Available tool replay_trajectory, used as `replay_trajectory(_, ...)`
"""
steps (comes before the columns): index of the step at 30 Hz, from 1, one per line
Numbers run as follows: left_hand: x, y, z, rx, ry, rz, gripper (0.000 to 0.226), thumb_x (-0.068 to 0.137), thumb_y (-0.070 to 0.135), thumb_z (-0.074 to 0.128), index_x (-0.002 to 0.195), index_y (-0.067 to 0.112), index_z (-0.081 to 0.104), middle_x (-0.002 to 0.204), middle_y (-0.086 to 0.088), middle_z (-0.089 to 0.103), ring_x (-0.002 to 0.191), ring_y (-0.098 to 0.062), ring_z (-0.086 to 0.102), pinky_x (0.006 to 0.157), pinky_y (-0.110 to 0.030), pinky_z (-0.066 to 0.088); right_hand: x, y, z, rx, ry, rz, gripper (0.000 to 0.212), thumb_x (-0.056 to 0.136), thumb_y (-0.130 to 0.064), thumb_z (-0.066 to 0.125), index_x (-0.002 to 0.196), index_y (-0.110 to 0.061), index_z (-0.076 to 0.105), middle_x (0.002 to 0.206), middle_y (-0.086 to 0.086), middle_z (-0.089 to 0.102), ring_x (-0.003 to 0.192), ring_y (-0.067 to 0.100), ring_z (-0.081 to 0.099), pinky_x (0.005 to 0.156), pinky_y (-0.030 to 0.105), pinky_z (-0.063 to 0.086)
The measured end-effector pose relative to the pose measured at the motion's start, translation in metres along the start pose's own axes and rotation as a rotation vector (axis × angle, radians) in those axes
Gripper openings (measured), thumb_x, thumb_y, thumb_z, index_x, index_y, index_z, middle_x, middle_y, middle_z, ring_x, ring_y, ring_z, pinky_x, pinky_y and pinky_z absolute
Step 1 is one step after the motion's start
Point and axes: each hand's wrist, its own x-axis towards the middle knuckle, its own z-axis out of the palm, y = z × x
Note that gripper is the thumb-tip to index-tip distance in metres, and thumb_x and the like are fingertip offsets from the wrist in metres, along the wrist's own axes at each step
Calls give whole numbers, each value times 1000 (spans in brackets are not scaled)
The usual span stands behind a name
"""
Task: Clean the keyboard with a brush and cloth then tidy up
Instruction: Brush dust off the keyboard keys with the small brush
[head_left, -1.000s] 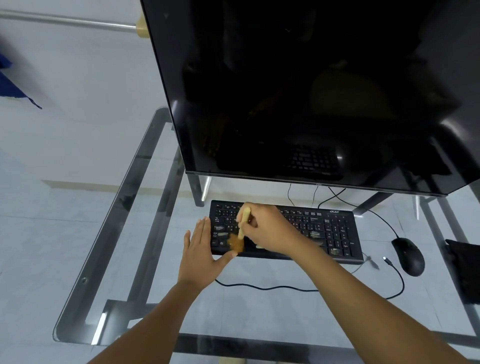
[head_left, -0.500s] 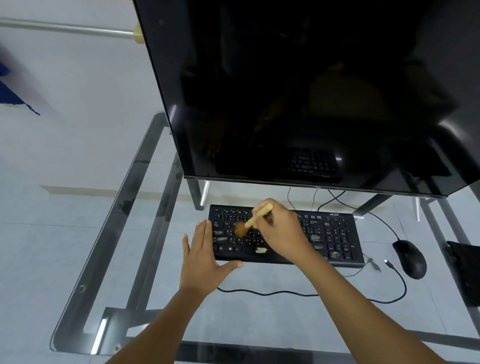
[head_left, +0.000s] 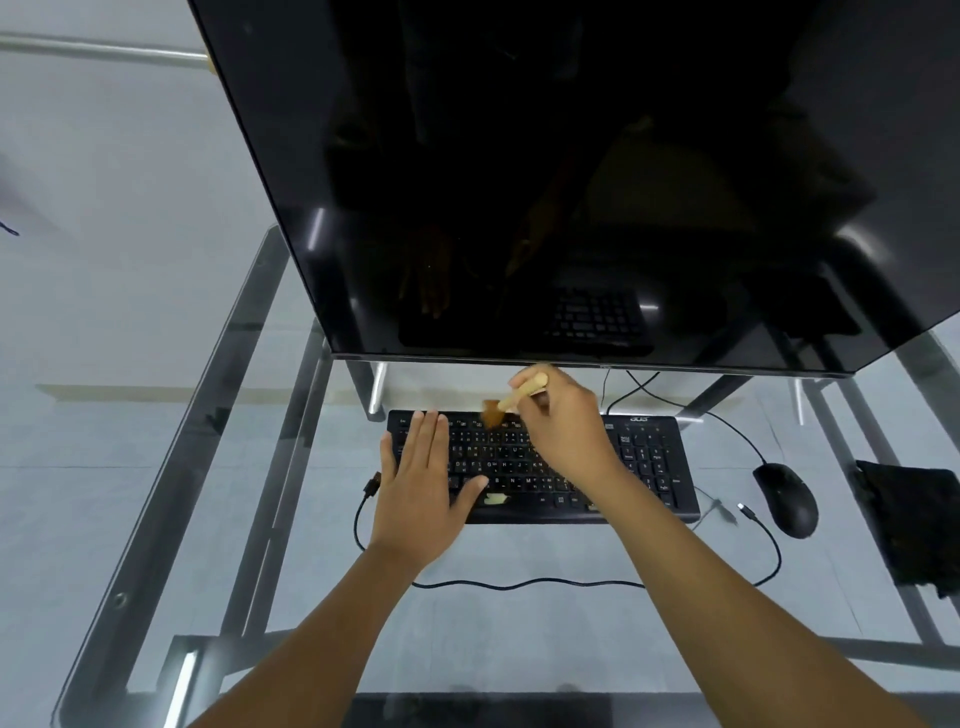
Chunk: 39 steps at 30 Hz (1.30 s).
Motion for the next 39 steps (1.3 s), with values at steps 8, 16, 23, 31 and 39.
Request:
replay_trajectory(8,4,13,6,5,-83,59,90,89,71,26,152,8,15,161,-6,13,149,-18,-1,119,-48,-4,-1,14,-14,-9,-6,18,9,93,-10,59,97,-18,63,88,-5,69,72,7,65,62,16,51)
replay_trajectory(16,6,17,13,-23,-118,38,83,92,64,13,152,7,15,161,-6,11,149,-17,-3,119,-46,-6,-1,20,-30,37,20,32,11,93,-6,57,97,-13,64,85,-2,67,63,-1,63,55,12,49)
replay_trajectory(23,5,10,17,-68,-103,18,74,95,54,10,150,9,27,161,-5,16,149,-15,-1,119,-46,-4,-11,33,-36,-51,62,8,11,91,-7,59,97,-15,64,88,-4,71,72,9,65,63,12,51)
replay_trajectory(31,6,17,19,-92,-46,-11,68,97,50,16,147,7,35,158,-8,24,148,-20,9,119,-49,1,-20,40,-46,-43,48,1,9,91,-8,60,94,-14,66,81,-6,68,68,-1,64,59,8,47)
replay_trajectory(39,15,29,20,-124,18,-13,59,98,43,23,140,8,47,153,-9,36,146,-24,20,117,-56,10,-22,53,-58,-135,68,-15,5,92,-17,62,95,-14,65,73,-13,61,58,-4,56,56,8,42)
